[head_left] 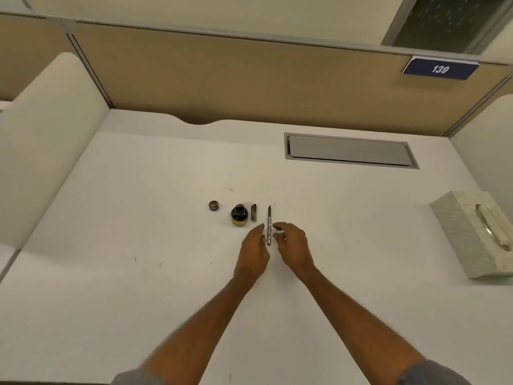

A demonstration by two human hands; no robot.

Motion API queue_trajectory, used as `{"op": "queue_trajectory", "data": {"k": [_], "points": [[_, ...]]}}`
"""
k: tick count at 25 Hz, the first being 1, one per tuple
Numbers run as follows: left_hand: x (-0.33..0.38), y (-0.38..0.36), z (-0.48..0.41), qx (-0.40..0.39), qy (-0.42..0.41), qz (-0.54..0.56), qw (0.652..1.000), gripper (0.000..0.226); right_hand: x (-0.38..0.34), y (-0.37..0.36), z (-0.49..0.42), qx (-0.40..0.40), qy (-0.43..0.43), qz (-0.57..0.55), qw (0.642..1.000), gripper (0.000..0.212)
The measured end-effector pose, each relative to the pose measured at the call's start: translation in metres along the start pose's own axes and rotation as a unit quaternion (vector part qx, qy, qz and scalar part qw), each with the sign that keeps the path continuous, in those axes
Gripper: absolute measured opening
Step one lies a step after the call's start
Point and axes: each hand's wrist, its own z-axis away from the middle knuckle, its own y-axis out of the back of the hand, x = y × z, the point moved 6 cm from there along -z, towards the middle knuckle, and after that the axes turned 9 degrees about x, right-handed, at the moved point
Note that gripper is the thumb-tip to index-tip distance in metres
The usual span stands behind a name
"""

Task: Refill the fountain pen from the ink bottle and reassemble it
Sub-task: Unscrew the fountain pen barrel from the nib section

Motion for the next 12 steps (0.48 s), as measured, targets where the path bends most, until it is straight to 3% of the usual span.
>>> {"op": "queue_trajectory", "data": {"k": [7,9,12], "points": [[-0.005,-0.021,-0.014,0.031,0.164,0.125,0.978,0.046,0.018,-0.005,-0.022,-0.036,-0.129,-0.083,0.987,0.030],[-0.007,-0.027,-0.013,0.039,0.223,0.203,0.952,0.046,0.024,-0.002,-0.023,-0.050,-0.156,-0.105,0.981,0.030],[-0.001,-0.031,-0.010,0.050,0.311,0.346,0.883,0.026,0.029,0.008,-0.022,-0.064,-0.187,-0.146,0.969,0.028]]}}
